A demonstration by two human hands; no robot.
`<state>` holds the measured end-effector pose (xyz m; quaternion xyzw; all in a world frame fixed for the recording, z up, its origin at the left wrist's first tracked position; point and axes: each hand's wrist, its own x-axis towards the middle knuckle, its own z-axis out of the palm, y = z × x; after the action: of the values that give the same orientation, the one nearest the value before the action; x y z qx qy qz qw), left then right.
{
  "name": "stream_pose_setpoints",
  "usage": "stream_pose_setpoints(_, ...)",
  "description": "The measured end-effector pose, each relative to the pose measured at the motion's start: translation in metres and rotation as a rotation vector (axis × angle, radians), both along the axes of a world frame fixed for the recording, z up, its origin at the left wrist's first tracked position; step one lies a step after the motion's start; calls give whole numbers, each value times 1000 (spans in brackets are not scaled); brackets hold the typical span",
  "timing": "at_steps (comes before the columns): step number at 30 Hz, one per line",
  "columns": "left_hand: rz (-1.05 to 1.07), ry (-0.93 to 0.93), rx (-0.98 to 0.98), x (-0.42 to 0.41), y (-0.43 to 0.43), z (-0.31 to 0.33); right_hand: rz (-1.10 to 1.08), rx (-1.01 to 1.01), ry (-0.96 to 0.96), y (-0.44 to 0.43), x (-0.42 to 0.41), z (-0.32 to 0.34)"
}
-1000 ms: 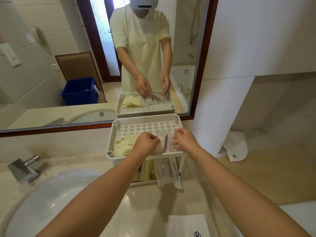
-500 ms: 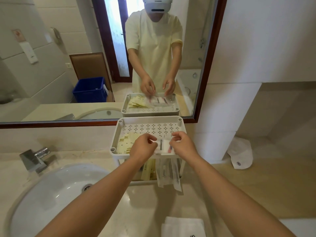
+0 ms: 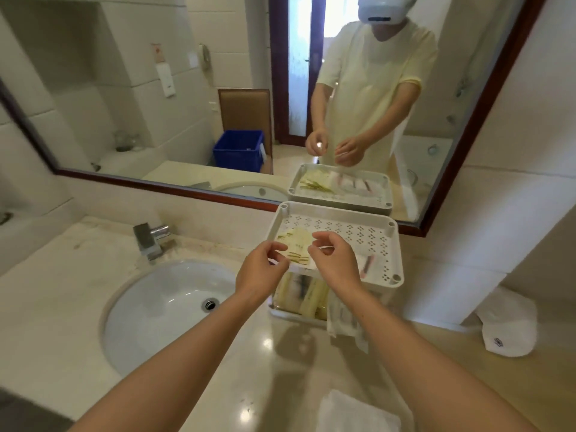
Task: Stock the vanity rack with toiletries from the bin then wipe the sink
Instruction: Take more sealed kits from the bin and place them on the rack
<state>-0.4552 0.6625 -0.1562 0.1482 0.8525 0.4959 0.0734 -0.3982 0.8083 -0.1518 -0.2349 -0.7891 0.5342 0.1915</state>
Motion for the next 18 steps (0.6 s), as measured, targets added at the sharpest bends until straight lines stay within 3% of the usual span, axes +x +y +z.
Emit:
stream_pose_setpoints(7,154,14,17,6,-100,3,216,2,-17,-95,-16,3)
stream_pose_setpoints(18,428,-65,39,69,-325,-16,623,133,-224,-301,7,-19)
